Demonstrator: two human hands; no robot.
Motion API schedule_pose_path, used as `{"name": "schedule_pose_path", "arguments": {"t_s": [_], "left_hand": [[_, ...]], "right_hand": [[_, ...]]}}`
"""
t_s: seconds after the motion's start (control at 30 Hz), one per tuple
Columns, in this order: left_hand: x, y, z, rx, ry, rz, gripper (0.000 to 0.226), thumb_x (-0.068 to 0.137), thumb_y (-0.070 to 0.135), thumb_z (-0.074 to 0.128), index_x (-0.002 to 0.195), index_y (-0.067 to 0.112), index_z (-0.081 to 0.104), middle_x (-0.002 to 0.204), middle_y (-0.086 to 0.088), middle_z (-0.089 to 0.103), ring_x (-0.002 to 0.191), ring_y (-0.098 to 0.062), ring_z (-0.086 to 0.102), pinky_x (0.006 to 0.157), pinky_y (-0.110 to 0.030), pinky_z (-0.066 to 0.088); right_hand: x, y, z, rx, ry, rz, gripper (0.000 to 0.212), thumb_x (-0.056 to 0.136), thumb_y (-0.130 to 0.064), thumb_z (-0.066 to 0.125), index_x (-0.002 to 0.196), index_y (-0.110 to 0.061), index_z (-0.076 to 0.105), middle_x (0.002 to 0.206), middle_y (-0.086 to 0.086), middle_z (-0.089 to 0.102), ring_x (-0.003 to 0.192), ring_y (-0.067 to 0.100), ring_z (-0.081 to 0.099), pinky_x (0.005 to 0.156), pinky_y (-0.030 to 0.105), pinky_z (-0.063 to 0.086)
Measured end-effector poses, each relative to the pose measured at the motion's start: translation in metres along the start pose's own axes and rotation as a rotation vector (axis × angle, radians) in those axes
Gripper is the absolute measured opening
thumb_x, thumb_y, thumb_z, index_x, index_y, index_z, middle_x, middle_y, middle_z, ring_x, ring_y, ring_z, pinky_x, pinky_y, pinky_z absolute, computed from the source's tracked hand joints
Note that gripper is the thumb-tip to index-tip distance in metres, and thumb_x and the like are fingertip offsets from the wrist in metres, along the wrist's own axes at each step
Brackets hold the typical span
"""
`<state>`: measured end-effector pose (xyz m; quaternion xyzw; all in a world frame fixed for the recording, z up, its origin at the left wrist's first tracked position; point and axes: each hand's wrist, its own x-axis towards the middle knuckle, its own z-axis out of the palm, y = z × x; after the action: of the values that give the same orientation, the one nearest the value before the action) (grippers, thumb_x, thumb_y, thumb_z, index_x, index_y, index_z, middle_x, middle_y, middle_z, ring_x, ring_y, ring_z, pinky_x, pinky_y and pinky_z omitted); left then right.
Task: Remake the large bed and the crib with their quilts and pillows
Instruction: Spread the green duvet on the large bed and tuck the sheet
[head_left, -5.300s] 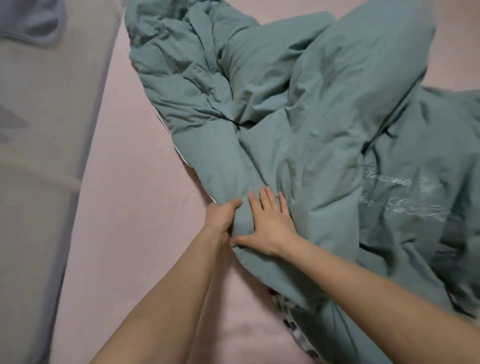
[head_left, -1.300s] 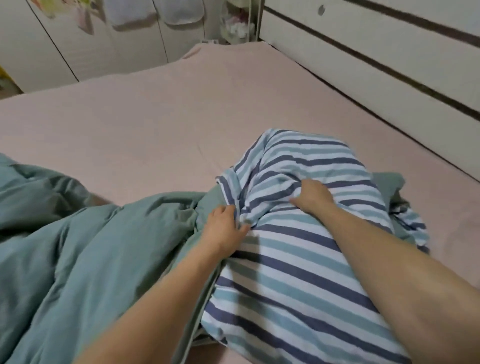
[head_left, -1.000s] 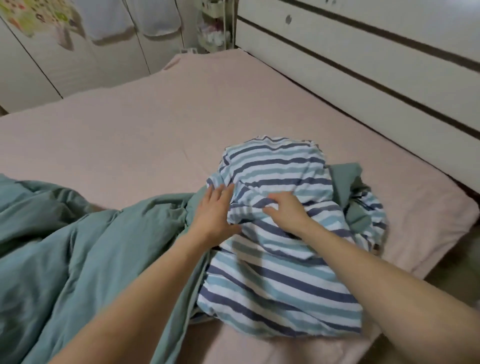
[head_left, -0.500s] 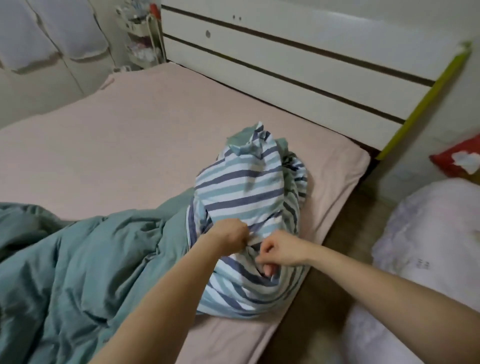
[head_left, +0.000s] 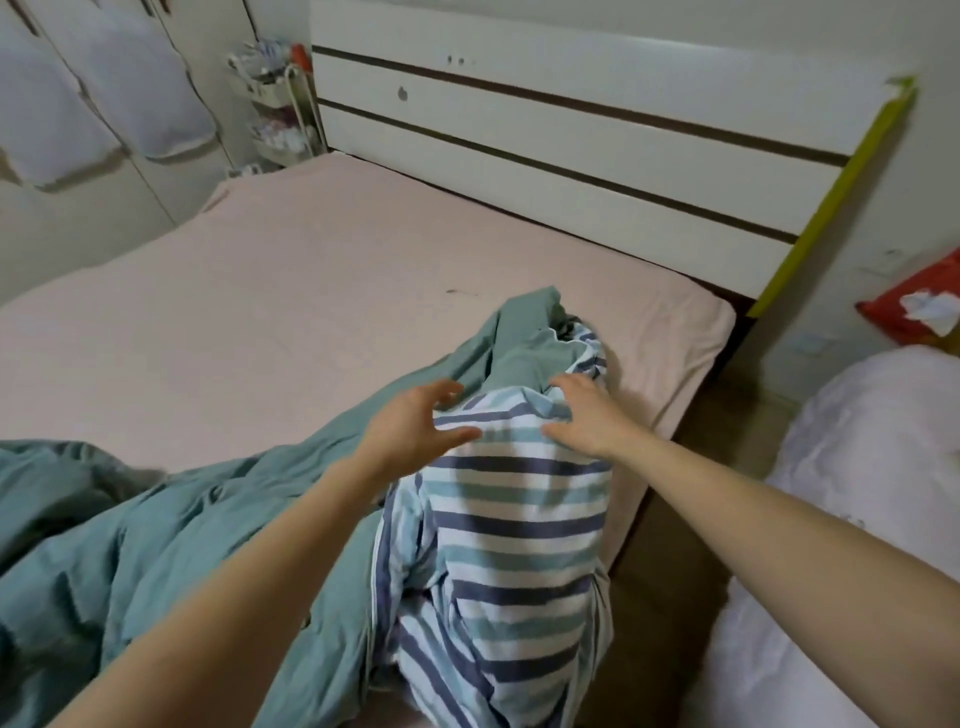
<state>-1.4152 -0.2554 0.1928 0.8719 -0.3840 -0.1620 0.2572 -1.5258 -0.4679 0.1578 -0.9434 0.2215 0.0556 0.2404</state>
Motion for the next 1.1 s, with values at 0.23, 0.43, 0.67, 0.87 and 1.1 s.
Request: {"name": "schedule_pose_path", "arguments": {"t_s": [0.23,0.43,0.67,0.87,1.1], "left_hand": [[0.061,0.004,0.065,0.162,-0.234,-0.183,0.112,0.068,0.073,0.063,0.153,0.022,0.011,0.159,-0.002,0.018,0.146,-0.026,0.014,0.118,-0.046,0.017],[0.133,0.004,0.121,0.236,-0.522,-0.404,0.073,0.078,0.065,0.060,0.130,0.015,0.051,0.135,-0.009,0.054,0.124,-0.028,0.048,0.105,-0.040,0.035],[0.234,-0.009,0.100,-0.261,-0.754,-0.595,0.034,0.091,0.044,0.058,0.095,0.013,0.071,0.091,-0.001,0.074,0.075,-0.007,0.065,0.070,-0.021,0.048],[0.300,-0.074,0.103,0.202,-0.107,-0.580,0.078,0.077,0.041,0.075,0.141,0.015,0.039,0.140,-0.009,0.046,0.130,-0.031,0.041,0.105,-0.040,0.036],[0.315,-0.159,0.157,0.538,-0.316,-0.614,0.147,0.052,0.081,0.068,0.149,0.017,-0.023,0.156,-0.018,-0.021,0.142,-0.037,-0.026,0.115,-0.054,-0.012]], "right_hand": [[0.069,0.047,-0.003,-0.816,-0.323,-0.364,0.095,0.085,-0.028,0.065,0.153,-0.027,-0.002,0.159,0.008,-0.015,0.146,0.029,-0.016,0.118,0.044,-0.009],[0.144,0.082,0.015,-0.540,-0.694,-0.419,0.030,0.086,-0.030,0.057,0.111,-0.013,0.059,0.122,0.013,0.057,0.121,0.029,0.047,0.110,0.045,0.029],[0.266,0.122,-0.027,0.055,-0.757,0.035,0.023,0.089,-0.031,0.063,0.095,-0.010,0.056,0.084,0.011,0.070,0.071,0.025,0.069,0.057,0.028,0.053],[0.350,0.105,0.001,-0.379,-0.349,-0.423,0.106,0.071,-0.064,0.068,0.150,-0.012,0.019,0.156,0.012,0.019,0.145,0.029,0.013,0.119,0.042,0.015],[0.410,0.081,0.083,-0.709,-0.452,-0.565,0.141,0.052,-0.081,0.067,0.152,-0.015,-0.007,0.160,0.014,-0.002,0.147,0.028,-0.007,0.119,0.042,-0.008]]}}
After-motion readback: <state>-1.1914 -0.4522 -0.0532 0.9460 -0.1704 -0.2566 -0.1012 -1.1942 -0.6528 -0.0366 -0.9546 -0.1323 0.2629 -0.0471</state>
